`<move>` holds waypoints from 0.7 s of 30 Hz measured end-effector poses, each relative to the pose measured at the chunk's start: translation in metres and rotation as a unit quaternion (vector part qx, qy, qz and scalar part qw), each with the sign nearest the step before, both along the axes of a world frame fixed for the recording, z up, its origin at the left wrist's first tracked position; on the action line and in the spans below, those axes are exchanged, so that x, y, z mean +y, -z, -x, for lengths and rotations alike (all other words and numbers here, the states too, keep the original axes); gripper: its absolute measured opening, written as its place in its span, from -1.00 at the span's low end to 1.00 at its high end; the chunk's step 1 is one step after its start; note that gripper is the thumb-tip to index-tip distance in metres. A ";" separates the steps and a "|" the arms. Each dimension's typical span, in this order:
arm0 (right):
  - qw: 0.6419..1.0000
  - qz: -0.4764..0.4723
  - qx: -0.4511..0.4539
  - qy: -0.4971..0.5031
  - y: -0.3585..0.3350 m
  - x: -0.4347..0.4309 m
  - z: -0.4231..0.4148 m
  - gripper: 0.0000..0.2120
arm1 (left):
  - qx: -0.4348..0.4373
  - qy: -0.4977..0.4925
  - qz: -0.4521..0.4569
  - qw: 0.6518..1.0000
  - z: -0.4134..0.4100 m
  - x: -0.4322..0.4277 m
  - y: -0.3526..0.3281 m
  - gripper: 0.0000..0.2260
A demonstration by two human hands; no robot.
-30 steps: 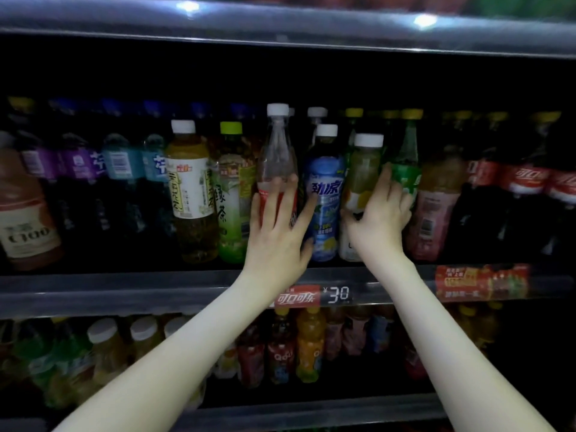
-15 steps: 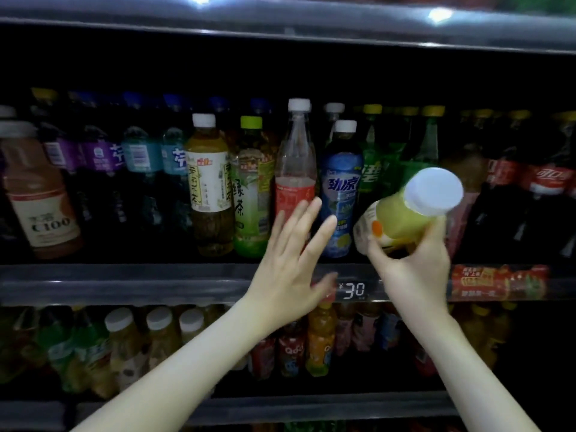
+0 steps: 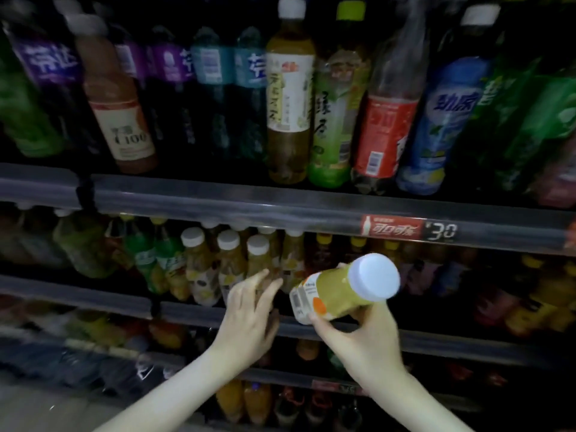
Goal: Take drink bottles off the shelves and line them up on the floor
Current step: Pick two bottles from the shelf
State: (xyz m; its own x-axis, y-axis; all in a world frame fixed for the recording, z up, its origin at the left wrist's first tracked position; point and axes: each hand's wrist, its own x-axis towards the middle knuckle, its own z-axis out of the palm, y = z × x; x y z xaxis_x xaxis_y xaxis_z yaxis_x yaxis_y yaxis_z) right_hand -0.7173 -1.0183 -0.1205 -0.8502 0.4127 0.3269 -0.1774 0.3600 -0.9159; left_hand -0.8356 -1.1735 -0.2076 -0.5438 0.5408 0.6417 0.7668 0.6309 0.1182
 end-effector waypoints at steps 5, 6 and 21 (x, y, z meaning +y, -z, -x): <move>0.994 0.041 -0.101 0.013 0.063 -0.017 0.051 -0.46 | -0.018 -0.126 0.082 0.988 0.028 -0.033 0.025 -0.25; 0.993 0.042 -0.105 0.017 0.071 -0.020 0.060 -0.47 | -0.019 -0.131 0.098 0.986 0.032 -0.034 0.028 -0.25; 0.949 -0.194 -0.233 0.086 0.107 -0.034 0.136 -0.45 | 0.030 -0.047 0.081 0.995 0.061 -0.017 0.029 -0.22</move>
State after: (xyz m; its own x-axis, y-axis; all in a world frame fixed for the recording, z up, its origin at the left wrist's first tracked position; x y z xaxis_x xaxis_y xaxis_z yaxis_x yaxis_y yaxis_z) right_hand -0.8530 -1.0524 -0.2275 -0.8713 0.4828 0.0882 0.3053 0.6739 -0.6728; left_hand -0.8970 -1.1908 -0.2368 -0.5599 0.5886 0.5832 0.7059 0.7074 -0.0362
